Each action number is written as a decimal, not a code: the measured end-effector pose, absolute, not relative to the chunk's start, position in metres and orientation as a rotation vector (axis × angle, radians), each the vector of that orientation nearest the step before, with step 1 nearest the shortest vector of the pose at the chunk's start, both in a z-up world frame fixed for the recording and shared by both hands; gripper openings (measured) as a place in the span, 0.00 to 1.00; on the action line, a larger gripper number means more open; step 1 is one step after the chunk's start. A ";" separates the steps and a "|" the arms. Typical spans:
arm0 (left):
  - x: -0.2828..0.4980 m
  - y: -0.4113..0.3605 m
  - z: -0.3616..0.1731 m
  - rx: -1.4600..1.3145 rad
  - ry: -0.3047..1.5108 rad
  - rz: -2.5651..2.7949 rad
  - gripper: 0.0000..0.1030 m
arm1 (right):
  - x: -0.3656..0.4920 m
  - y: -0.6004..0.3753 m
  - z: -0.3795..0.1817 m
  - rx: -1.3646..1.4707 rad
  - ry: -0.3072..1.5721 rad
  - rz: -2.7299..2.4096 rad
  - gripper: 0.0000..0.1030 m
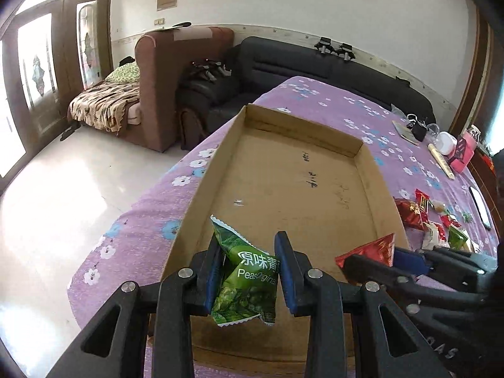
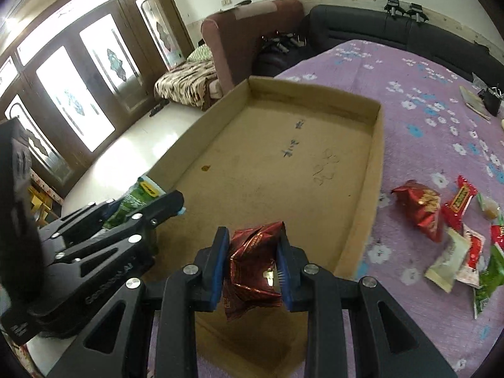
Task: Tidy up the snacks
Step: 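Carry both snacks over the cardboard tray and open both tools to drop them, then move both tools back over the snacks on the tablecloth, then grasp the green packet with the right tool while the left tool grasps the white wafer, then carry both snacks into the cardboard tray and open both tools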
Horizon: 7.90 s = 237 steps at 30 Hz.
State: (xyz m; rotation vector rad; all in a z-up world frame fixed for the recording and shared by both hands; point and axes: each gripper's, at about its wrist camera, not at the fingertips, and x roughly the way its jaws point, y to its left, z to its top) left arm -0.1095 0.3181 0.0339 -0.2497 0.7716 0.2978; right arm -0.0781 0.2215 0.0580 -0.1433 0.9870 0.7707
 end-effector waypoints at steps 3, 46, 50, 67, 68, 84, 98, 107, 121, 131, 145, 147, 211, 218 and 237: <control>-0.111 0.318 0.036 -0.246 0.770 0.306 0.41 | -0.083 0.223 0.060 -0.163 0.964 0.761 0.30; -0.098 0.128 0.076 0.096 0.775 0.147 0.81 | -0.063 0.009 0.053 0.269 0.932 0.443 0.53; -0.098 0.126 0.075 0.098 0.779 0.146 0.83 | -0.060 0.001 0.050 0.286 0.936 0.424 0.53; -0.093 0.124 0.067 0.102 0.811 0.146 0.84 | -0.056 -0.007 0.043 0.309 0.954 0.399 0.53; -0.092 0.124 0.067 0.102 0.812 0.147 0.84 | -0.056 -0.007 0.042 0.309 0.955 0.399 0.53; -0.086 0.122 0.059 0.109 0.837 0.146 0.85 | -0.052 -0.011 0.036 0.322 0.972 0.391 0.54; -0.078 0.117 0.053 0.121 0.859 0.141 0.85 | -0.047 -0.025 0.041 0.336 0.960 0.367 0.53; -0.073 0.112 0.049 0.132 0.874 0.136 0.85 | -0.042 -0.040 0.045 0.342 0.948 0.341 0.53; -0.059 0.132 0.044 0.023 0.900 0.092 0.85 | -0.013 -0.078 0.057 0.284 0.936 0.235 0.53; -0.055 0.133 0.039 -0.095 0.918 -0.023 0.85 | 0.013 -0.029 0.044 0.142 0.987 0.284 0.56; -0.019 0.119 0.028 -0.128 0.953 -0.159 0.64 | 0.010 -0.024 0.030 0.115 1.004 0.295 0.33; -0.007 0.118 0.022 -0.137 0.980 -0.176 0.55 | 0.009 -0.034 0.030 0.154 0.994 0.306 0.33; -0.127 0.302 0.046 -0.233 0.741 0.276 0.45 | -0.048 0.221 0.063 -0.110 0.991 0.686 0.33; -0.138 0.301 0.060 -0.209 0.696 0.296 0.67 | -0.044 0.231 0.061 -0.113 0.998 0.686 0.34; -0.140 0.281 0.072 -0.168 0.690 0.289 0.71 | -0.049 0.206 0.077 -0.045 0.963 0.676 0.41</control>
